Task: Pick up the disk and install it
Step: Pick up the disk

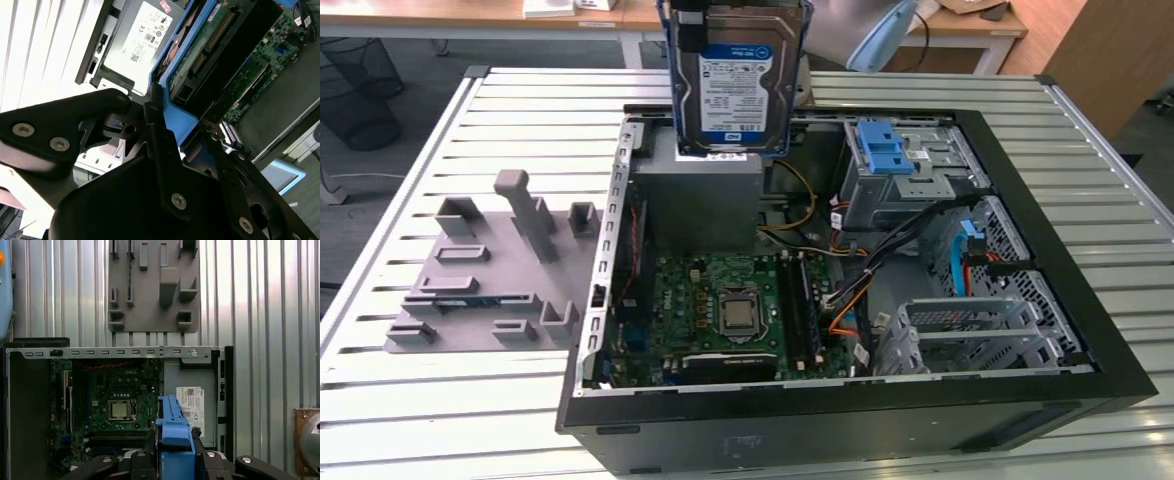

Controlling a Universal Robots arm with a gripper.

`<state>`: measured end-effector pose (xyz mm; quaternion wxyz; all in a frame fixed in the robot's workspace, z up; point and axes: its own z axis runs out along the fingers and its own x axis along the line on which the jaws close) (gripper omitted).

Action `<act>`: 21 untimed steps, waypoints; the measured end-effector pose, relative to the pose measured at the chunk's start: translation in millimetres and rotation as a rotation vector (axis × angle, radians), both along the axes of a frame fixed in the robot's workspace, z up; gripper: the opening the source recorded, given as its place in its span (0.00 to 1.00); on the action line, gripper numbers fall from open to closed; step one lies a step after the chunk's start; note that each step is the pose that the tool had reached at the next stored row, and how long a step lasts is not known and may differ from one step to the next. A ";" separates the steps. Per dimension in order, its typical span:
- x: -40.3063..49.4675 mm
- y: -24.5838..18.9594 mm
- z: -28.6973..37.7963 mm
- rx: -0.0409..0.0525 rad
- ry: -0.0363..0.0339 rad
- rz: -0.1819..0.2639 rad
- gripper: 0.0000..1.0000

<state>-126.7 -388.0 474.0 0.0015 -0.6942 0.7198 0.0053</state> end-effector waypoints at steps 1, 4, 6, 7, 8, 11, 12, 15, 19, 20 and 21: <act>4.0 0.0 0.0 0.0000 0.0000 0.000 0.36; 16.2 0.0 0.0 -0.0001 0.0001 0.000 0.36; 16.9 -0.1 0.0 -0.0001 0.0000 0.000 0.36; 17.0 -0.1 0.0 0.0000 0.0000 0.000 0.36; 17.0 -0.1 0.0 0.0000 0.0000 0.000 0.36; 17.0 -6.4 -0.3 -0.0019 0.0000 0.000 0.36; 17.1 -10.6 -0.4 -0.0023 0.0000 0.000 0.36; 17.1 -23.4 -1.3 -0.0029 -0.0001 0.000 0.36; 23.5 -30.0 -2.6 -0.0049 0.0000 0.000 0.36; 25.5 -30.6 -3.0 -0.0049 0.0000 0.000 0.36; 26.4 -30.8 -3.1 -0.0049 0.0000 0.000 0.36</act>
